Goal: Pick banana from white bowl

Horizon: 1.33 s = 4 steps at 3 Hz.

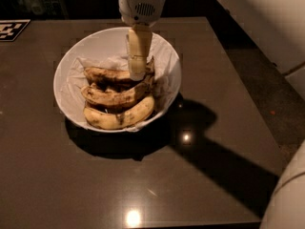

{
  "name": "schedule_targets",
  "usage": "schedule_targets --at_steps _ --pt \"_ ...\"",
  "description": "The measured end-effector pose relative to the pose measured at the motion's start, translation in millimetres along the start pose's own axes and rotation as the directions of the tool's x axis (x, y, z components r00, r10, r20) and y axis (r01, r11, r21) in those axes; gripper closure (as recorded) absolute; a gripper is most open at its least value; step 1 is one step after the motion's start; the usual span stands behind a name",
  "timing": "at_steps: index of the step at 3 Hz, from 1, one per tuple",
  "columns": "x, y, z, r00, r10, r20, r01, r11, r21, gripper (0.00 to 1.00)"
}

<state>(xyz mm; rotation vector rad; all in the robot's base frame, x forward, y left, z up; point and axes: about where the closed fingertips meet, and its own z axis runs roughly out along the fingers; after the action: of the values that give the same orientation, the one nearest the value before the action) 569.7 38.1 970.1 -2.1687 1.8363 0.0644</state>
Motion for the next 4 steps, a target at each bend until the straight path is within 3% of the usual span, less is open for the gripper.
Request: schedule_targets --at_steps 1,2,3,4 --pt "-19 1 7 1.000 -0.022 0.003 0.022 0.9994 -0.027 0.18" --pt "-32 3 14 0.999 -0.032 0.012 0.032 0.9979 -0.056 0.28" --pt "-39 4 20 0.999 -0.031 0.025 0.033 0.9965 -0.077 0.35" --pt "-38 4 30 0.999 -0.021 0.033 0.024 0.9942 -0.105 0.35"
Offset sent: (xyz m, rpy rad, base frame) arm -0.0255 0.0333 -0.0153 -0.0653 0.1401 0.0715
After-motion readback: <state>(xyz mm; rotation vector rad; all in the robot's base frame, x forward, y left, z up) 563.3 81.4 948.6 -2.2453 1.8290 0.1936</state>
